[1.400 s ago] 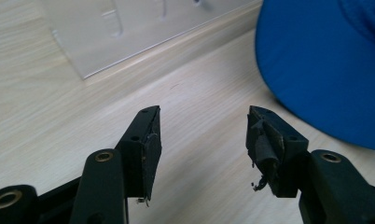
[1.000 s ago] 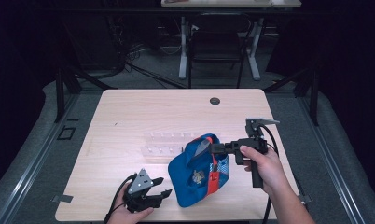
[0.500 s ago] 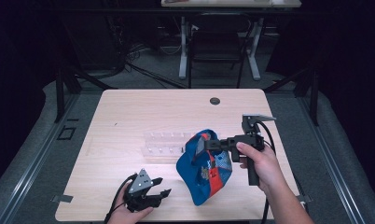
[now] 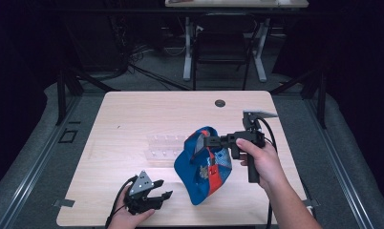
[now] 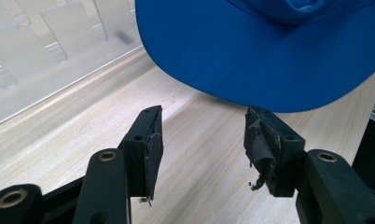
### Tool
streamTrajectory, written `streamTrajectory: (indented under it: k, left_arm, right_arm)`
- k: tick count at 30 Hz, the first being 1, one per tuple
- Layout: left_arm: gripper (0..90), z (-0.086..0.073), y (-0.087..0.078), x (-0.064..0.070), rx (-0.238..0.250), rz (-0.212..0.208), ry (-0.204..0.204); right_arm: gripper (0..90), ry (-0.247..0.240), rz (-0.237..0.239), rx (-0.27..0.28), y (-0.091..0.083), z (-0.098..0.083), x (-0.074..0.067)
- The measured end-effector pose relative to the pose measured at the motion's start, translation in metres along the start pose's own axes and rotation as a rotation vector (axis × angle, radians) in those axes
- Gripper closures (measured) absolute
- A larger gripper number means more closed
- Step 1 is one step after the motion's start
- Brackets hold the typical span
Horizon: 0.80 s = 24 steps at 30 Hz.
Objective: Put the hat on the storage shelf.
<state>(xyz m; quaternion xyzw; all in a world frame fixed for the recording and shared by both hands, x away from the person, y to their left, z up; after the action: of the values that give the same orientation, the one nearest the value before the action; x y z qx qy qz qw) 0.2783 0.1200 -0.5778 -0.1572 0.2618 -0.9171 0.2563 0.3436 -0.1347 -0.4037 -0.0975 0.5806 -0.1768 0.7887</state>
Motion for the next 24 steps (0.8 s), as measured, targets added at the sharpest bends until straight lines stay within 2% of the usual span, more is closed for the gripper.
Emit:
streamTrajectory:
  k: [7,15,19,24]
  left_arm:
    - [47.1,0.003,-0.002,0.001,0.016,0.011,0.008]
    - [47.1,0.019,-0.009,0.011,0.069,-0.002,0.053]
    - [46.8,0.029,-0.009,0.02,0.088,0.011,0.087]
    - [46.3,0.04,0.002,0.037,0.087,0.007,0.14]
  right_arm:
    - [79.1,0.001,0.008,0.013,0.001,0.011,-0.008]
    - [79.1,-0.006,-0.001,0.025,0.003,0.024,-0.021]
    - [79.1,-0.006,0.0,0.028,0.007,0.029,-0.025]
    - [79.1,-0.012,0.002,0.03,0.013,0.033,-0.031]
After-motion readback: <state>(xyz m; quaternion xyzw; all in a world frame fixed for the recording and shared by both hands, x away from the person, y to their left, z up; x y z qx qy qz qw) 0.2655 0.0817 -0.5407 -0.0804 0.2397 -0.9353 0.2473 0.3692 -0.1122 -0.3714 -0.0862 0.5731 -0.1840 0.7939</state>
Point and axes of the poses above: each handheld gripper's, and its own axes: y roughly forward along the jaws, z roughly out of its top, x roughly to its right, the point moved 5 cm from there along y, roughly forward along the jaws, and after that the axes turned 7 degrees about -z, right-handed, at the moved point
